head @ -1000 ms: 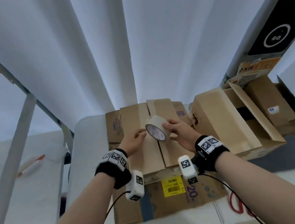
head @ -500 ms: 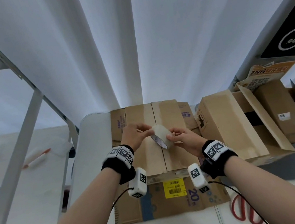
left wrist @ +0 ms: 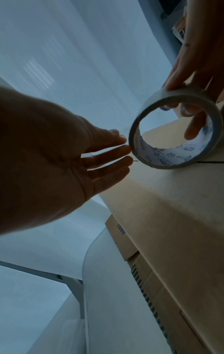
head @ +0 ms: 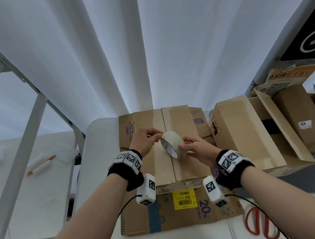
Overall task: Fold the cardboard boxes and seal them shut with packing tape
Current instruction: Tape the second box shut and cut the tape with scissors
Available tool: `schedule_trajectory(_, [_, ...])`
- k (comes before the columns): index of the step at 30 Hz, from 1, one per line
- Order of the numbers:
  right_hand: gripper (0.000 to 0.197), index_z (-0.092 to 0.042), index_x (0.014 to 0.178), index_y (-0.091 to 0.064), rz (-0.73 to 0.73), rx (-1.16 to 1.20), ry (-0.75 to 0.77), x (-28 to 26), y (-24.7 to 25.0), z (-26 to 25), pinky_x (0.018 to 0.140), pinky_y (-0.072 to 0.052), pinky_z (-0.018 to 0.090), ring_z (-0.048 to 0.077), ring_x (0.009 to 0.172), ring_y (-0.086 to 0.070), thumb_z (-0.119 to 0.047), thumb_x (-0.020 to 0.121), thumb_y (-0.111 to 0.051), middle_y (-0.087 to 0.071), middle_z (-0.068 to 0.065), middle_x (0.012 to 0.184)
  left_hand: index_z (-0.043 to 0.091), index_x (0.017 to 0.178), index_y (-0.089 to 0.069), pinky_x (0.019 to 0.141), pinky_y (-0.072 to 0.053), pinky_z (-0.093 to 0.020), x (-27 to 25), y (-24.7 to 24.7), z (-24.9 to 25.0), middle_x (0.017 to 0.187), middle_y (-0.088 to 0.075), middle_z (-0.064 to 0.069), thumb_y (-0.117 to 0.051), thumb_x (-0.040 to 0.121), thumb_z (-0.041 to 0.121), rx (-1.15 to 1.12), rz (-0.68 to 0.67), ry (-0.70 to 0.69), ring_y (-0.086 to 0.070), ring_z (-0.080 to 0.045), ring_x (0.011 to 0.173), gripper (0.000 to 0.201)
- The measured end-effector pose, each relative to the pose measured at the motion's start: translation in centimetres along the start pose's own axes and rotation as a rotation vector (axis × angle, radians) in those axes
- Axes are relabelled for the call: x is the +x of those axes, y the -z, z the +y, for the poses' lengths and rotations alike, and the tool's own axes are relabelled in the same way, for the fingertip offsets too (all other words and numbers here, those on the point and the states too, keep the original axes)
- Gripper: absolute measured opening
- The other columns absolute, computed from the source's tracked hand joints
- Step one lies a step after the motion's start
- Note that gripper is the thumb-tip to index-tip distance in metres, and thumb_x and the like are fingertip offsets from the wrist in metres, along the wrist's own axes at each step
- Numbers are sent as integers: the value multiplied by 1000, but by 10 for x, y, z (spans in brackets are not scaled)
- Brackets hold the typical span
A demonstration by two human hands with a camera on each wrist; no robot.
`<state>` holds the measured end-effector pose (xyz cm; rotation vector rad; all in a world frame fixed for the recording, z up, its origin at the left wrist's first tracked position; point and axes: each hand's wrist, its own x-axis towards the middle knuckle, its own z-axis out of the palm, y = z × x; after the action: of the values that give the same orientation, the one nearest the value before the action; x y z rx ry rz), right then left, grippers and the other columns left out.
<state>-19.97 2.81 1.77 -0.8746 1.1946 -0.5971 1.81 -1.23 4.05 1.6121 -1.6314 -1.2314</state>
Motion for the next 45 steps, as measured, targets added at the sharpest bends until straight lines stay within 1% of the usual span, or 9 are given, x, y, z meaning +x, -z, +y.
schedule_trajectory(6, [16, -12, 108, -63, 9, -34, -3, -1, -9, -9, 90, -40, 32, 21, 104, -54, -14, 96, -53, -64, 7, 108, 11, 104, -76, 77, -51, -11, 0, 8, -5, 88, -76, -1, -83, 76, 8, -17, -101, -36, -70, -2, 80, 29])
schedule_trajectory(11, [14, -13, 100, -61, 34, 4, -7, -2, -10, -10, 84, -40, 29, 20, 96, -51, -11, 95, -48, -60, 6, 100, 8, 124, -66, 86, -57, -26, 2, 12, -10, 115, -70, -8, -81, 77, 6, -85, -277, 72, -68, -19, 100, 50])
schedule_trajectory(15, [15, -16, 89, -59, 40, 3, 4, -5, -10, -8, 80, -40, 29, 20, 92, -50, -8, 94, -47, -59, 4, 93, 3, 131, -59, 82, -58, -23, -2, 10, -15, 121, -66, -15, -68, 89, 2, -220, -402, 223, -67, -22, 107, 43])
schedule_trajectory(26, [10, -14, 94, -63, -59, -51, 11, -6, -4, -4, 93, -40, 34, 24, 101, -53, -10, 92, -54, -61, 7, 101, 0, 109, -71, 63, -56, -17, -1, 13, -15, 86, -73, -10, -72, 87, 9, -256, -302, 375, -68, -6, 66, 23])
schedule_trajectory(32, [10, -18, 91, -66, -71, -71, 18, -7, -4, -2, 94, -40, 31, 21, 102, -55, -21, 83, -61, -64, 1, 97, -1, 98, -72, 61, -57, -18, -4, 11, -13, 76, -70, -6, -73, 85, 2, -296, -281, 500, -66, -10, 65, 13])
schedule_trajectory(34, [22, -18, 99, -67, -71, -97, 4, -7, -4, -1, 96, -41, 31, 21, 106, -56, -29, 80, -64, -64, 2, 103, 1, 92, -72, 62, -58, -18, -5, 11, -13, 77, -70, -7, -71, 86, 2, -275, -285, 515, -64, -11, 68, 6])
schedule_trajectory(38, [66, -13, 140, -53, -17, -242, -37, -7, -5, 3, 114, -35, 39, 19, 124, -52, -49, 86, -67, -61, 2, 130, 5, 83, -67, 59, -54, -15, -3, 9, -10, 76, -64, -6, -67, 91, 4, -206, -274, 524, -59, -12, 68, 8])
schedule_trajectory(41, [64, -14, 137, -56, 1, -333, -11, -12, -9, 6, 105, -39, 32, 18, 121, -54, -56, 88, -57, -63, 2, 126, 6, 82, -62, 59, -51, -16, 0, 2, -9, 77, -60, -6, -62, 96, 7, -132, -242, 534, -56, -12, 67, 14])
schedule_trajectory(45, [40, -15, 126, -62, -2, -355, 35, -18, -15, -1, 88, -43, 23, 15, 108, -58, -43, 99, -52, -66, 2, 116, 5, 81, -63, 66, -51, -19, 5, -2, -6, 77, -60, -5, -59, 98, 10, -17, -244, 497, -57, -12, 68, 18])
